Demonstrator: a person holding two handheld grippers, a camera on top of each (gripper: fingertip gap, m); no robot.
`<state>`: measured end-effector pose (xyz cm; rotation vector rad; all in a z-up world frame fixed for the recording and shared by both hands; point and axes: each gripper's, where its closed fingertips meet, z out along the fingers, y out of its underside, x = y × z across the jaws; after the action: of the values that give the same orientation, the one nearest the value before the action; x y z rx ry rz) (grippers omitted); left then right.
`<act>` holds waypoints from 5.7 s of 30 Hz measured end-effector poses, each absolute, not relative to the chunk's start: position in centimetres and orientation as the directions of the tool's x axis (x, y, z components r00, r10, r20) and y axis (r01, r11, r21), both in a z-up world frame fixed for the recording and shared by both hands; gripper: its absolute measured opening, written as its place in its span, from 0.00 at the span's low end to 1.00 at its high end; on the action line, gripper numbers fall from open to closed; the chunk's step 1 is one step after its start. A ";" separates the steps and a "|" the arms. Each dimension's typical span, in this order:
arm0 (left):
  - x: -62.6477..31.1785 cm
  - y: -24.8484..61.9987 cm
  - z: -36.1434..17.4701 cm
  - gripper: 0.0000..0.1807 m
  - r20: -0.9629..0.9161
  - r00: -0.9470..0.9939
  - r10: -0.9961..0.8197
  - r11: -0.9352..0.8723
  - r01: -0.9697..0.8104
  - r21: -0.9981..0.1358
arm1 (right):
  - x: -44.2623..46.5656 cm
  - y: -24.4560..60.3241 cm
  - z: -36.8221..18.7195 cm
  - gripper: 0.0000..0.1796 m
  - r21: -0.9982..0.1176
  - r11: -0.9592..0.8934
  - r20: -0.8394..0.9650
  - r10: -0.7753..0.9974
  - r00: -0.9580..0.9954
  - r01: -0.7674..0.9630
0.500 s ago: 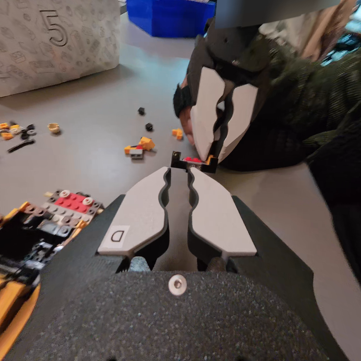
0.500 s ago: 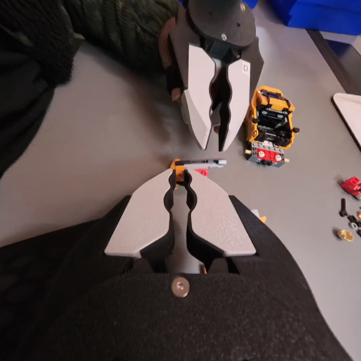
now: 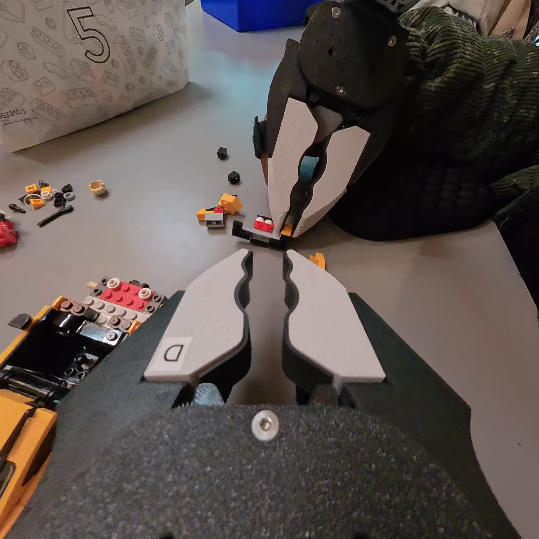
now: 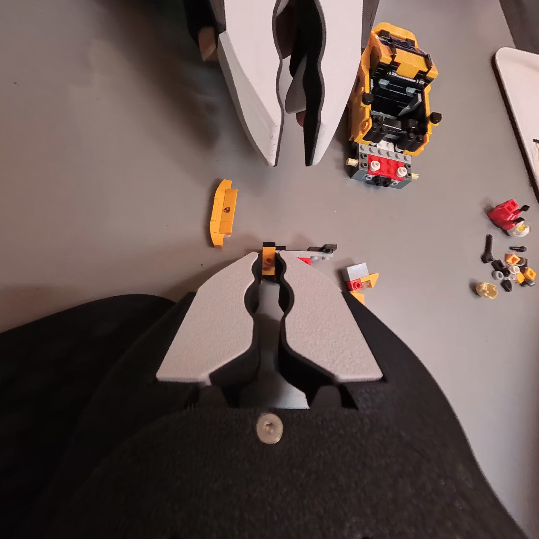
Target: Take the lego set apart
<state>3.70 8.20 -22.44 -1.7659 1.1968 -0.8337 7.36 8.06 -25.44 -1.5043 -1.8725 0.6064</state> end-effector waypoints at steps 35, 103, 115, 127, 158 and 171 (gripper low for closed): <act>3.5 8.3 -22.3 0.10 0.074 0.331 -0.941 -0.208 -0.391 -0.897 | 8.7 11.1 -24.7 0.04 -0.422 0.262 0.357 0.928 -0.106 0.868; -14.5 17.3 -10.2 0.01 -0.028 0.894 -0.447 0.060 -0.001 -0.998 | -4.5 40.9 -4.4 0.20 -0.972 0.113 0.229 0.616 0.754 0.204; -14.5 17.2 -10.1 0.01 -0.020 0.891 -0.454 0.061 0.009 -0.998 | -3.0 43.7 -5.3 0.02 -0.995 -0.056 0.035 0.543 0.839 0.078; -14.4 17.3 -10.2 0.00 -0.017 0.893 -0.449 0.056 0.009 -0.998 | -0.1 43.7 -7.4 0.04 -0.957 -0.193 -0.288 0.503 0.815 -0.218; -13.0 17.2 -11.1 0.01 -0.016 0.868 -0.496 0.022 -0.006 -1.000 | 1.0 42.6 -10.2 0.08 -0.853 -0.444 -0.497 0.526 0.690 -0.275; -12.5 17.0 -11.3 0.01 -0.026 0.858 -0.513 0.020 -0.018 -1.000 | 1.9 39.0 -8.9 0.04 -0.917 -0.358 -0.376 0.623 0.685 -0.178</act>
<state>-12.52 17.00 -11.29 -1.5149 0.4393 -0.4030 1.89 39.01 -8.90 -1.7490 -0.3576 0.8696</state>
